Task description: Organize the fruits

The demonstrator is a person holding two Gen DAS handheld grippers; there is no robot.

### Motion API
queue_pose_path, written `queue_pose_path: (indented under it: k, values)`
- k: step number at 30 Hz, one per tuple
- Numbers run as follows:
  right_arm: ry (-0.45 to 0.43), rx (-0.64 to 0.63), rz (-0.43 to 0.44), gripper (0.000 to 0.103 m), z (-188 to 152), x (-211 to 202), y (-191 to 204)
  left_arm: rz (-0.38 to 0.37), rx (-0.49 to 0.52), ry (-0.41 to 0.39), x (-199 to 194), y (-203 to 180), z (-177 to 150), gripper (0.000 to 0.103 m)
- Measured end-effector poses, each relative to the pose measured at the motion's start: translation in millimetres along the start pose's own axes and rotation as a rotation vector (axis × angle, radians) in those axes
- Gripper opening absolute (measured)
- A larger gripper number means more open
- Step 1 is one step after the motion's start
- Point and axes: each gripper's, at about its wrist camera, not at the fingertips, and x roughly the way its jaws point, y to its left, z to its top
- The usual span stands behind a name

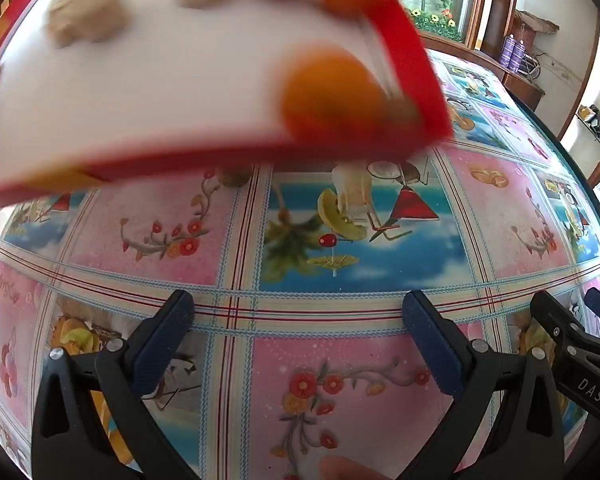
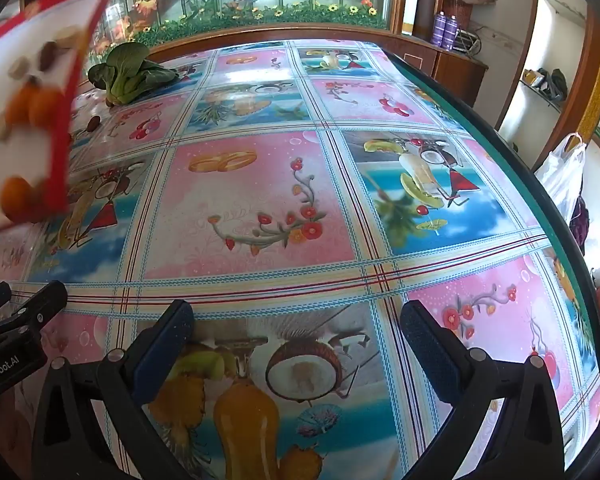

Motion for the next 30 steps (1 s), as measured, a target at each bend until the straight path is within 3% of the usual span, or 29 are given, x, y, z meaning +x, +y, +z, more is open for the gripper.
queue_pose_path:
  k: [30]
  values:
    - [0.002,-0.002,0.002,0.103,1.5,1.0,0.6,-0.001,0.0,0.003,-3.4,-4.6,6.5,0.103]
